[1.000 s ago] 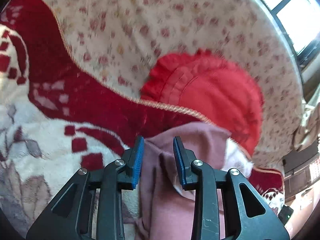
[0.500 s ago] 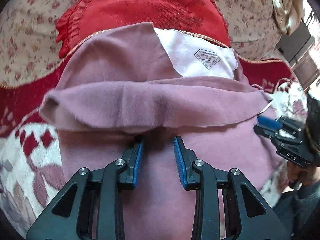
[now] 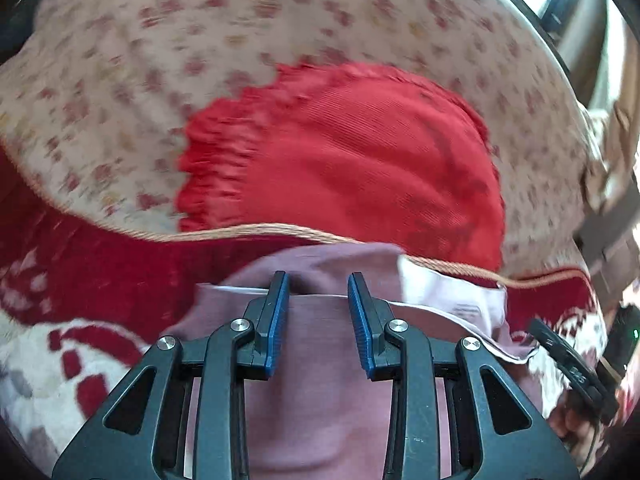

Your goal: Fold small clothes

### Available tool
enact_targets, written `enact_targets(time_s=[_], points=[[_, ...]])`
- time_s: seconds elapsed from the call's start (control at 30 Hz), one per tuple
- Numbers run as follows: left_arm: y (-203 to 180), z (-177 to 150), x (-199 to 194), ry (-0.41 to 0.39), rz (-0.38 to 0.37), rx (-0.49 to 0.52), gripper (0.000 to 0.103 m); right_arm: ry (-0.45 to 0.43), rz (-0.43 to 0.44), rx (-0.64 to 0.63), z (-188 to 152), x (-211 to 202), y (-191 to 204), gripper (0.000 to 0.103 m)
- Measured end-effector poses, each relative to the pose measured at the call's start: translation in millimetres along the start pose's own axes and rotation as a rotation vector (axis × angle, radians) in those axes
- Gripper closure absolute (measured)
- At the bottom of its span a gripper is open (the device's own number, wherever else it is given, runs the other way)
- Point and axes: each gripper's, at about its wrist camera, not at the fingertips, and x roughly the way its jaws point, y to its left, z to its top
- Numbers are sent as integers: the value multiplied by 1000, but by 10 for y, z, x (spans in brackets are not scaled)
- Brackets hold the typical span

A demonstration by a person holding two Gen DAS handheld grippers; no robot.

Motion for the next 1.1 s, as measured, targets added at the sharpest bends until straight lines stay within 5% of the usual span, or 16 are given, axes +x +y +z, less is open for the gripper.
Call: enact_targets(time_s=[0.13, 0.23, 0.4, 0.6, 0.8, 0.87, 0.93, 1.1], points=[[92, -48, -160, -24, -25, -69, 74, -100, -46, 52, 99, -348, -179, 74], [37, -140, -208, -2, -35, -54, 74, -111, 33, 63, 70, -567, -270, 74], [-108, -233, -207, 29, -46, 6, 74, -50, -46, 47, -43, -597, -368, 74], [-95, -245, -179, 33, -27, 11, 74, 3, -43, 135, -84, -451, -539, 74], [41, -293, 44, 109, -13, -62, 71, 98, 24, -24, -118, -40, -176, 74], [30, -294, 66, 106, 2, -48, 71, 172, -34, -43, -168, 186, -172, 74], [-5, -308, 94, 110, 12, -22, 68, 276, -72, 11, -272, 429, -333, 74], [-87, -322, 92, 91, 1, 13, 49, 209, -3, 87, -154, 128, -479, 74]])
